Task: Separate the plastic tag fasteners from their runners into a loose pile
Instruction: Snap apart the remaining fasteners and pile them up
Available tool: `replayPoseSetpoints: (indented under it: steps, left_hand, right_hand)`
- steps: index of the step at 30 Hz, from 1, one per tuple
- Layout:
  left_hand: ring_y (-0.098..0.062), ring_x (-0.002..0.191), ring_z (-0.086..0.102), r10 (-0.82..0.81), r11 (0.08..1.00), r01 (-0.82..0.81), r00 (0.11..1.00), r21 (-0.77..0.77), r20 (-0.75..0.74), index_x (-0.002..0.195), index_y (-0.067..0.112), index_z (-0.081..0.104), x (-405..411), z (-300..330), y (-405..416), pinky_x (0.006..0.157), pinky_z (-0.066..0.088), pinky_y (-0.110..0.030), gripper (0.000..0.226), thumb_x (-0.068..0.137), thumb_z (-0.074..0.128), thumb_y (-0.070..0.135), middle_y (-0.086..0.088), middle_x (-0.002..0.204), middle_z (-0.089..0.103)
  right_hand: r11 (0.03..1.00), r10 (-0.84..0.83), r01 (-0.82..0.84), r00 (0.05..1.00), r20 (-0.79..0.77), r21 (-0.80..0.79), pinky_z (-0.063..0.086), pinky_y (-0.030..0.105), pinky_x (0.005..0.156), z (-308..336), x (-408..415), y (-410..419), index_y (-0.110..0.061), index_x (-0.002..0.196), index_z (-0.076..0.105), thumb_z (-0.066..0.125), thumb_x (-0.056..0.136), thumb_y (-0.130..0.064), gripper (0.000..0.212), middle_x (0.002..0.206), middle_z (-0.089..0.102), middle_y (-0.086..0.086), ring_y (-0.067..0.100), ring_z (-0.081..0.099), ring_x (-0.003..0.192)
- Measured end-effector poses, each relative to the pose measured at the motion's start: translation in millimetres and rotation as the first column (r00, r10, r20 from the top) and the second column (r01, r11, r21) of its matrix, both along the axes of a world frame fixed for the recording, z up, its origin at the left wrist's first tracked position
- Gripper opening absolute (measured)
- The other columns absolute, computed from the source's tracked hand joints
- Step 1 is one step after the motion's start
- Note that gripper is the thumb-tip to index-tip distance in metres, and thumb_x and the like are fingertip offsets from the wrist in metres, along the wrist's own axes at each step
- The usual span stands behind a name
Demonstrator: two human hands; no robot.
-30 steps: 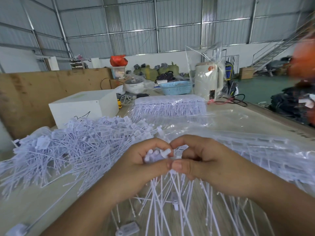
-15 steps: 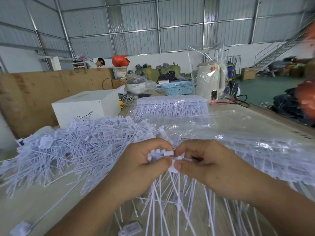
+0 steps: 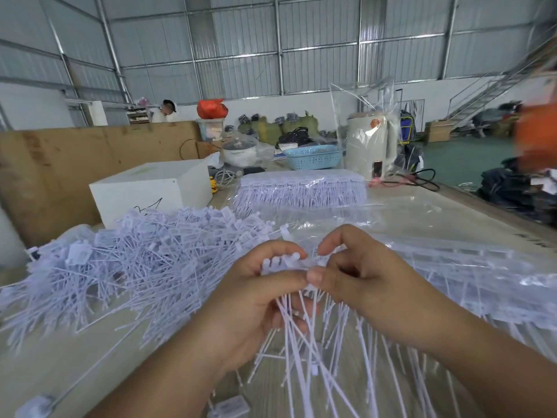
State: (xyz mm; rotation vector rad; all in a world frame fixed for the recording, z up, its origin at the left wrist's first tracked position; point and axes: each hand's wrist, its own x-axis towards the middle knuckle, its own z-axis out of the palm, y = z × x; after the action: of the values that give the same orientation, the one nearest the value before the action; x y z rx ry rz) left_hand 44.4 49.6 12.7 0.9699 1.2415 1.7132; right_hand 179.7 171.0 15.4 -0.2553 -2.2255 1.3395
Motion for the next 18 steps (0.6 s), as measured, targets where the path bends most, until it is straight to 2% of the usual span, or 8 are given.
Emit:
replayPoseSetpoints:
  steps: [1, 2, 3, 5, 6, 11, 15, 18]
  left_hand:
    - [-0.024, 0.05, 0.063, -0.031, 1.0, 0.031, 1.0, -0.002, 0.006, 0.085, 0.017, 0.071, -0.7, 2.4, -2.2, 0.044, 0.051, -0.028, 0.026, 0.067, 0.079, 0.001, -0.008, 0.075, 0.067]
    - [-0.024, 0.049, 0.063, -0.017, 1.0, 0.016, 0.998, -0.016, -0.055, 0.084, 0.018, 0.071, -1.4, 4.3, -3.4, 0.042, 0.049, -0.026, 0.025, 0.069, 0.08, 0.001, -0.007, 0.075, 0.069]
    - [-0.024, 0.049, 0.064, 0.041, 0.998, -0.048, 0.983, -0.036, -0.18, 0.083, 0.019, 0.071, -2.7, 5.2, -3.5, 0.042, 0.048, -0.025, 0.025, 0.07, 0.081, 0.0, -0.007, 0.075, 0.07]
    - [-0.023, 0.05, 0.066, 0.182, 0.973, -0.226, 0.881, -0.052, -0.437, 0.081, 0.026, 0.071, -3.3, 5.6, -3.1, 0.046, 0.049, -0.025, 0.028, 0.076, 0.078, -0.001, -0.003, 0.074, 0.072]
    - [-0.023, 0.05, 0.067, 0.223, 0.958, -0.283, 0.839, -0.049, -0.496, 0.081, 0.029, 0.07, -2.5, 5.9, -3.4, 0.048, 0.05, -0.026, 0.031, 0.077, 0.077, -0.001, 0.0, 0.072, 0.072]
    - [-0.023, 0.049, 0.066, 0.368, 0.912, -0.409, 0.774, 0.037, -0.515, 0.085, 0.034, 0.068, -5.8, 7.5, -5.4, 0.051, 0.053, -0.033, 0.033, 0.078, 0.075, 0.002, 0.0, 0.067, 0.07]
    - [-0.017, 0.062, 0.067, 0.15, 0.986, -0.166, 0.883, 0.002, -0.445, 0.087, 0.028, 0.073, -2.5, 10.2, -7.3, 0.057, 0.056, -0.032, 0.023, 0.073, 0.075, 0.009, -0.001, 0.081, 0.073]
    - [-0.021, 0.068, 0.07, 0.027, 0.999, -0.043, 0.9, -0.028, -0.435, 0.089, 0.024, 0.074, -5.0, 12.4, -10.3, 0.057, 0.056, -0.029, 0.026, 0.073, 0.067, 0.004, -0.005, 0.086, 0.074]
  right_hand:
    - [1.0, 0.027, -0.027, 0.999, 0.018, -0.004, 0.032, 0.022, 0.047, 0.8, 0.4, 0.6, -0.028, 0.103, 0.05, 0.065, 0.08, -0.047, 0.033, 0.052, 0.044, -0.008, 0.011, 0.036, 0.047]
    - [0.999, 0.038, -0.039, 0.998, 0.046, 0.021, 0.032, 0.021, 0.047, 1.6, 0.9, 1.2, -0.028, 0.106, 0.049, 0.065, 0.082, -0.044, 0.034, 0.053, 0.043, -0.008, 0.01, 0.036, 0.047]
    - [0.997, 0.029, -0.035, 0.997, 0.077, 0.076, 0.032, 0.02, 0.048, 2.0, 1.1, 2.0, -0.029, 0.11, 0.047, 0.066, 0.086, -0.039, 0.032, 0.053, 0.043, -0.009, 0.008, 0.036, 0.047]
    - [0.982, 0.007, -0.031, 0.992, 0.126, 0.186, 0.034, 0.02, 0.051, 2.0, 1.8, 3.2, -0.032, 0.115, 0.043, 0.065, 0.092, -0.025, 0.033, 0.056, 0.046, -0.009, 0.006, 0.039, 0.049]
    - [0.977, 0.012, -0.04, 0.991, 0.137, 0.209, 0.035, 0.021, 0.051, 2.2, 2.2, 3.1, -0.033, 0.116, 0.041, 0.063, 0.094, -0.019, 0.035, 0.06, 0.047, -0.009, 0.006, 0.04, 0.05]
    - [0.972, 0.034, -0.058, 0.993, 0.111, 0.228, 0.037, 0.026, 0.055, 7.1, 3.4, -0.4, -0.035, 0.113, 0.038, 0.058, 0.096, -0.012, 0.035, 0.066, 0.048, -0.006, 0.01, 0.04, 0.055]
    - [0.962, 0.057, -0.086, 0.991, 0.118, 0.258, 0.037, 0.027, 0.056, 7.2, 3.1, -2.0, -0.04, 0.107, 0.038, 0.061, 0.096, -0.017, 0.034, 0.062, 0.052, -0.01, 0.008, 0.042, 0.054]
    - [0.963, 0.079, -0.116, 0.985, 0.155, 0.243, 0.042, 0.034, 0.058, 5.4, 3.6, -3.1, -0.042, 0.105, 0.04, 0.061, 0.096, -0.019, 0.032, 0.066, 0.06, -0.008, 0.018, 0.049, 0.058]
